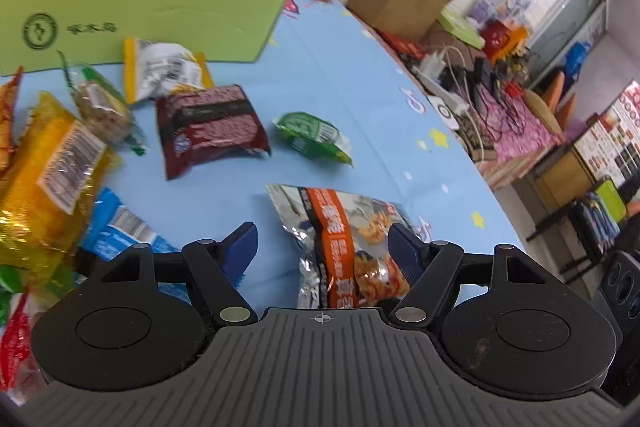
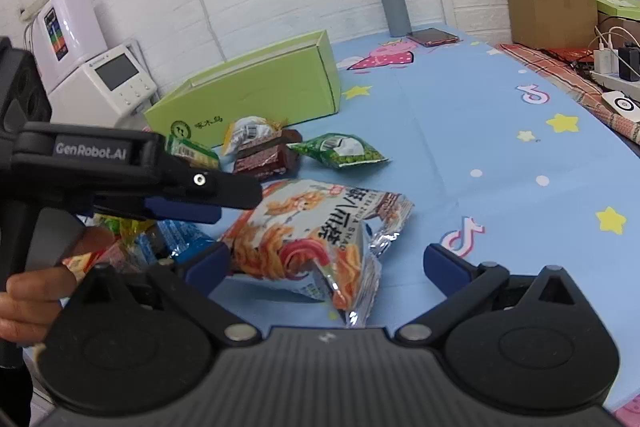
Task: Organize snacks
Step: 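Grasp the silver-and-orange snack bag with the left gripper, then lower the silver-and-orange bag into the green box and release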
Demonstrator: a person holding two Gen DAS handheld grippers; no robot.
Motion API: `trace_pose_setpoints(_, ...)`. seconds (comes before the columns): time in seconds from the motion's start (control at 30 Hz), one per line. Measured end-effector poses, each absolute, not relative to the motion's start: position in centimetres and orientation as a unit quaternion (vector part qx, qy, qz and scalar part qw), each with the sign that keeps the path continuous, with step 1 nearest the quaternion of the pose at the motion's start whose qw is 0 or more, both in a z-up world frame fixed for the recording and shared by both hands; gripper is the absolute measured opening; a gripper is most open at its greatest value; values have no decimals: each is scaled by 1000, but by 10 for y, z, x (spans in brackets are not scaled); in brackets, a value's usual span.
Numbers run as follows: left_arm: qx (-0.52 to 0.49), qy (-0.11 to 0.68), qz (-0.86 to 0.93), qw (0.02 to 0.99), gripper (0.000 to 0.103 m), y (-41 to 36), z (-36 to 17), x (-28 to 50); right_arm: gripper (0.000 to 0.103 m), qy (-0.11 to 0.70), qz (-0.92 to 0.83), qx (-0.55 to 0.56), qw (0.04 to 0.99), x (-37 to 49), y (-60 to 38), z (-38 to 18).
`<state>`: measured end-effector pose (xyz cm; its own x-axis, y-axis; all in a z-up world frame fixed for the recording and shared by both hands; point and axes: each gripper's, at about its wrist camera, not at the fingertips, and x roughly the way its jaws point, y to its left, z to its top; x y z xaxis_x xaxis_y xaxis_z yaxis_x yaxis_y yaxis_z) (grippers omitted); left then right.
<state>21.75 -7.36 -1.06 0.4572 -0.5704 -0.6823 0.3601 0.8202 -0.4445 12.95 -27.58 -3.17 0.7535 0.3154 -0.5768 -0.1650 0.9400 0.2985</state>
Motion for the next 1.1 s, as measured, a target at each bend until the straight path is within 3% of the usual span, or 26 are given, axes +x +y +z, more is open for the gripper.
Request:
trace_pose_setpoints(0.13,-114,460,-283,834,58,-84,-25,222,102,328,131,122,928,134,-276,-39)
trace_pose_setpoints(0.2,-143,467,-308,816,42,-84,-31,224,99,331,135,121,926,139,-273,-45)
trace_pose_setpoints(0.23,-154,470,-315,810,39,-82,-32,226,84,327,136,115,928,139,-271,-45)
trace_pose_setpoints(0.33,-168,466,-309,812,36,-74,-28,230,75,331,142,110,926,144,-266,-38)
trace_pose_setpoints(0.53,-167,426,-298,838,37,-51,13,248,75,308,163,88,933,171,-249,-9)
trace_pose_setpoints(0.8,-135,331,-224,906,38,11,93,334,76,247,243,36,937,302,-182,59)
trace_pose_setpoints(1.1,-125,368,-160,907,41,61,55,447,80,299,272,-2,915,432,-115,29)
